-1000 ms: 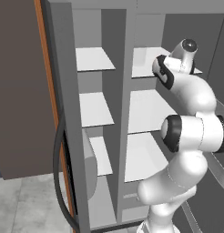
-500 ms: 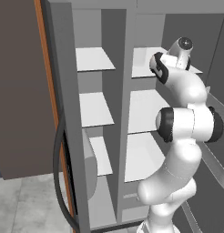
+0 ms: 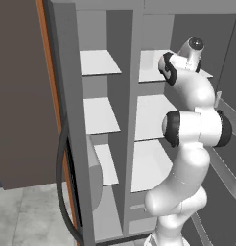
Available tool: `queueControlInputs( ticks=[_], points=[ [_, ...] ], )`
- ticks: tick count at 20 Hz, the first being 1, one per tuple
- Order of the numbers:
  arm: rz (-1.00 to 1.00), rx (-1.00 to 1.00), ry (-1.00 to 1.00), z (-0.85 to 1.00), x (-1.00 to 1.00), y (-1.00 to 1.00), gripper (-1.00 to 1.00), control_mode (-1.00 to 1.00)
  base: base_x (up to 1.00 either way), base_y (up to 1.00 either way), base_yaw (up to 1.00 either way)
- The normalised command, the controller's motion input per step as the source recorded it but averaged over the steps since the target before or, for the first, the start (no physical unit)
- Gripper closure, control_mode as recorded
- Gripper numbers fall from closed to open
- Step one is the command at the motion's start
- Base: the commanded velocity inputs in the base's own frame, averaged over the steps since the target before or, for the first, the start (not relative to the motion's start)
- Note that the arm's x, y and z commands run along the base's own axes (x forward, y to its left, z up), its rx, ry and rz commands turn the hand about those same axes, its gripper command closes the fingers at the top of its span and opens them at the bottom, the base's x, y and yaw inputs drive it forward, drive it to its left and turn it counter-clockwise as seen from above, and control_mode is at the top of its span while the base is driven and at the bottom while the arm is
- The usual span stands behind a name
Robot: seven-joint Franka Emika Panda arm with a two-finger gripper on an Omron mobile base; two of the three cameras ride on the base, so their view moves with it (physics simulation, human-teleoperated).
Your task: There's a chicken drumstick in the fridge that needs to be moved to the freezer for freezing. Pick up the chicken drumstick from the fridge, place it on any shelf in the freezer, and close the fridge and freezer doors when done.
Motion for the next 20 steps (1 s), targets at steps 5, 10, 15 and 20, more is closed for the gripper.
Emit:
queueControlInputs(
  ticks=[5, 10, 15, 20],
  points=[
    [0.0, 0.0, 0.0, -0.99, 0.0, 0.0, 1.0, -1.0, 0.0, 0.0, 0.0],
    [0.0, 0.0, -0.09, -1.0, 0.01, 0.04, 1.0, -1.0, 0.0, 0.0, 0.0],
    [0.0, 0.0, -0.06, -0.79, -0.15, 0.07, 1.0, -1.0, 0.0, 0.0, 0.0],
    [0.0, 0.02, -0.1, -0.12, -0.9, 0.19, 1.0, -1.0, 0.0, 0.0, 0.0]
  ],
)
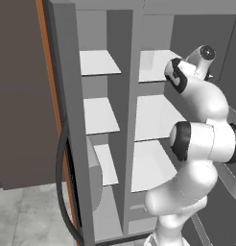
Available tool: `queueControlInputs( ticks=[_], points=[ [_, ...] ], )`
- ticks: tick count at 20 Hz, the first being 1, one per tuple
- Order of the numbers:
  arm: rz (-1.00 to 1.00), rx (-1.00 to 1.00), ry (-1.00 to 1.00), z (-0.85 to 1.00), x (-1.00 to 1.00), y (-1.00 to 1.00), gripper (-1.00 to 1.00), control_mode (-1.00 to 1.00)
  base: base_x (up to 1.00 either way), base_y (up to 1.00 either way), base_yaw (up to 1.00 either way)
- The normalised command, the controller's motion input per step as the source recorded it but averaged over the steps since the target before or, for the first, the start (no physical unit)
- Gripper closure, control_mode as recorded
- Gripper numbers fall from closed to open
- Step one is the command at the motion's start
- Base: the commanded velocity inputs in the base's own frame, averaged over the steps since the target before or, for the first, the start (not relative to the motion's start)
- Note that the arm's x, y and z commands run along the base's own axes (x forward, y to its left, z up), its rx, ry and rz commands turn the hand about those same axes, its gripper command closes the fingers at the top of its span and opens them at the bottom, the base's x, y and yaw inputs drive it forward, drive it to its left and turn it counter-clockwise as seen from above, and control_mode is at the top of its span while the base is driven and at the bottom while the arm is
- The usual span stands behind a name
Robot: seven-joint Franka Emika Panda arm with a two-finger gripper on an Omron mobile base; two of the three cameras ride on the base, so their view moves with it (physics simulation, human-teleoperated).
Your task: There's a chicken drumstick in the fridge that needs to be moved to the freezer for freezing. Pick up the chicken drumstick from the fridge, place it on any shelf in the freezer, and close the fridge and freezer doors when done.
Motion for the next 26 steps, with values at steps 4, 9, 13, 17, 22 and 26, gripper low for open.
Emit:
queueControlInputs(
  ticks=[4, 9, 13, 17, 22, 26],
  points=[
    [-0.01, 0.0, 0.03, 0.08, -0.89, 0.14, 1.0, -1.0, 0.0, 0.0, 0.0],
    [0.0, 0.0, 0.02, 0.3, -0.97, 0.36, 1.0, -1.0, 0.0, 0.0, 0.0],
    [0.0, -0.05, 0.01, 0.42, -1.0, 0.32, 1.0, -1.0, 0.0, 0.0, 0.0],
    [0.01, 0.0, 0.07, 0.56, -1.0, 0.09, 1.0, -1.0, 0.0, 0.0, 0.0],
    [0.16, 0.01, 0.02, 0.45, -1.0, 0.15, 1.0, -1.0, 0.0, 0.0, 0.0],
    [0.34, 0.08, 0.0, 0.17, -1.0, 0.37, 1.0, -1.0, 0.0, 0.0, 0.0]
  ],
)
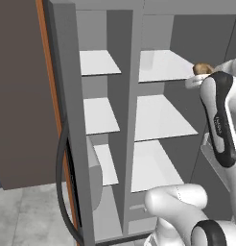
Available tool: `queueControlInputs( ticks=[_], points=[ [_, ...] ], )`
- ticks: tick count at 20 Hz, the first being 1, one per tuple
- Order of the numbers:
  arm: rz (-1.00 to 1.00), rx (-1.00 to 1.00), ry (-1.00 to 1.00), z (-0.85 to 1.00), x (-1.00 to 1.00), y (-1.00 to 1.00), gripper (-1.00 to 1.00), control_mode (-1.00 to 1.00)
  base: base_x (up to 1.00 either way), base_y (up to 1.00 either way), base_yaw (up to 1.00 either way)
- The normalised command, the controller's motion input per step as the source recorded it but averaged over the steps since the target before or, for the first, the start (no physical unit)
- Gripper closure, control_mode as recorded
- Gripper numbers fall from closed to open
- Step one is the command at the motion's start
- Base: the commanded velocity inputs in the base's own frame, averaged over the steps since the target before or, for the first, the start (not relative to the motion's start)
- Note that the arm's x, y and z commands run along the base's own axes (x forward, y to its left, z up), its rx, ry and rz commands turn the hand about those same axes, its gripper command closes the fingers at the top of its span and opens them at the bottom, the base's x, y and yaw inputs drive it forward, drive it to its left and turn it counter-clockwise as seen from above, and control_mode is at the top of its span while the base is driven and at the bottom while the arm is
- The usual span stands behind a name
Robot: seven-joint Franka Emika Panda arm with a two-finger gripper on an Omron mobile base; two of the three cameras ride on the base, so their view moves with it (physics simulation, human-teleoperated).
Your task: There's a chicken drumstick in the fridge that needs to be moved to the freezer for freezing. Pick up the chicken drumstick from the fridge, place it on any shelf in the freezer, and close the fridge and freezer doors when done.
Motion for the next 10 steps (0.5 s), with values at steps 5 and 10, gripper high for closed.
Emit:
queueControlInputs(
  ticks=[5, 10],
  points=[
    [0.43, 0.03, -0.02, 0.03, -0.92, 0.74, 1.0, -1.0, 0.0, 0.0, 0.0],
    [0.41, 0.0, -0.1, 0.08, -0.8, 0.86, 1.0, -1.0, 0.0, 0.0, 0.0]
  ],
)
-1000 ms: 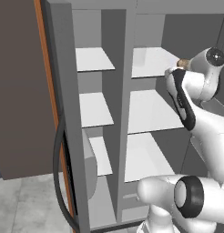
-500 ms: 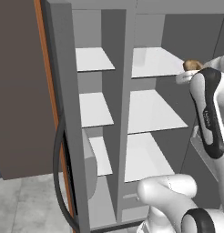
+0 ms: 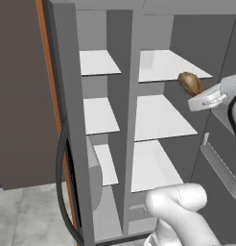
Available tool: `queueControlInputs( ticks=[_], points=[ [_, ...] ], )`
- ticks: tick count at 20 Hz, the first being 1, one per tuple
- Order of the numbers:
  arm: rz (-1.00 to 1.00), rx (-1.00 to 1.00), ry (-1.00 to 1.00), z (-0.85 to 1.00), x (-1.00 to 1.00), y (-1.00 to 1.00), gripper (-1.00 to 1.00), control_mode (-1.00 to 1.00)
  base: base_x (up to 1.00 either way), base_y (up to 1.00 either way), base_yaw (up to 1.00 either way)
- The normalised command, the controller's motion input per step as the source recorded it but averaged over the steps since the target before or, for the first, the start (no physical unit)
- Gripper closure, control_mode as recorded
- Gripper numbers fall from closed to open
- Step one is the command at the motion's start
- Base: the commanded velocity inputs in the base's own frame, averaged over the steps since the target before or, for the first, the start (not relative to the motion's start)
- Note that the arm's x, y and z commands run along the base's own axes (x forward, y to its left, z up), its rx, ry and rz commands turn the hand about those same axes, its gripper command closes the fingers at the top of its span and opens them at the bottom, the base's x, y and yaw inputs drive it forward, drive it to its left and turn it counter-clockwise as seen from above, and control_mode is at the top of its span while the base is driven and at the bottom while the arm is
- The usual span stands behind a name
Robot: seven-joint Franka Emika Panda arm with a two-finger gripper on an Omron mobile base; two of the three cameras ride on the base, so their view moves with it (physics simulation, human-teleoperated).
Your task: There's a chicken drumstick in the fridge that needs to be moved to the freezer for freezing. Pick up the chicken drumstick from the fridge, place it on any shelf in the freezer, and close the fridge and freezer doors when done.
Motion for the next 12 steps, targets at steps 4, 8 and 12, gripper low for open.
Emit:
queueControlInputs(
  ticks=[4, 8, 12],
  points=[
    [0.34, -0.04, -0.19, 0.24, -0.54, 0.85, 1.0, -1.0, 0.0, 0.0, 0.0],
    [0.41, -0.02, -0.24, 0.14, -0.11, 0.43, 1.0, -1.0, 0.0, 0.0, 0.0],
    [0.36, -0.13, -0.04, 0.04, -0.01, 0.53, 1.0, -1.0, 0.0, 0.0, 0.0]
  ],
)
